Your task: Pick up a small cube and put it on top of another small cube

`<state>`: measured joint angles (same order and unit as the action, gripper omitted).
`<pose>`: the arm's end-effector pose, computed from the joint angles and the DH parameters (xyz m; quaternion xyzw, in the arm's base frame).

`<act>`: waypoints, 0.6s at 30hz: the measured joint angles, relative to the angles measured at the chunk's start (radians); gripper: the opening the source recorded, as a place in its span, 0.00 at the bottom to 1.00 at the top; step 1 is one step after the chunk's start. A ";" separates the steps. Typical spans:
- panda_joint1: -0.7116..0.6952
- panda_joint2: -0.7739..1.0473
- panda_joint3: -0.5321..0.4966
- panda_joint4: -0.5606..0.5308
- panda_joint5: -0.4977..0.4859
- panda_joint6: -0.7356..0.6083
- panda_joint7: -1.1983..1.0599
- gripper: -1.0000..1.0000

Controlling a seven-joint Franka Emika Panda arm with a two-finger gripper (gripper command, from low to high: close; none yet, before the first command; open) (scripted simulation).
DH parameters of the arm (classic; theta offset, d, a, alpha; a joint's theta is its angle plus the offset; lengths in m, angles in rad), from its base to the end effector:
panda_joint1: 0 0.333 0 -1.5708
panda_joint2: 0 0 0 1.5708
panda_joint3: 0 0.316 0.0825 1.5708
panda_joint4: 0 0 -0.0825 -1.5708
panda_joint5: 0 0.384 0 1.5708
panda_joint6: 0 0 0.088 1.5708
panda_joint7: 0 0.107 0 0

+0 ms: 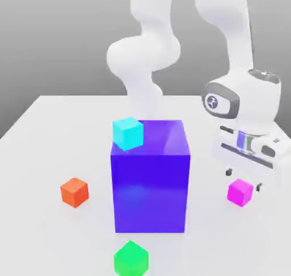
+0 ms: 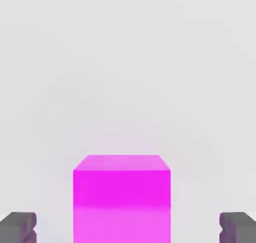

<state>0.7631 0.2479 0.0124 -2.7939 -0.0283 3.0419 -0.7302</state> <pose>0.2594 0.2580 0.1382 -0.7202 -0.6938 -0.0001 0.0001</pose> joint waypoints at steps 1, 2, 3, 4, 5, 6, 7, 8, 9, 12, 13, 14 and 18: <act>0.003 0.031 -0.004 0.006 -0.001 0.025 0.001 0.00; 0.003 0.031 -0.004 0.006 -0.001 0.025 0.001 0.00; 0.003 0.031 -0.004 0.006 -0.001 0.025 0.001 0.00; 0.003 0.031 -0.004 0.006 -0.001 0.024 0.001 0.00; 0.003 0.031 -0.004 0.006 -0.002 0.023 0.001 0.00; 0.003 0.031 -0.004 0.006 -0.002 0.023 0.001 0.00; 0.005 0.046 -0.005 0.009 -0.003 0.035 0.002 0.00; 0.004 0.036 -0.005 0.007 -0.002 0.027 0.002 0.00; 0.003 0.013 -0.003 0.002 -0.001 0.008 0.000 0.00; -0.002 -0.085 0.005 -0.016 0.010 -0.071 -0.008 0.00; -0.003 -0.120 0.007 -0.023 0.014 -0.099 -0.011 0.00; -0.003 -0.156 0.008 -0.029 0.019 -0.129 -0.014 0.00; -0.067 -0.212 -0.018 0.024 0.089 -0.206 0.021 0.00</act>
<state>0.6961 0.0357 -0.0057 -2.7696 0.0604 2.8359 -0.7093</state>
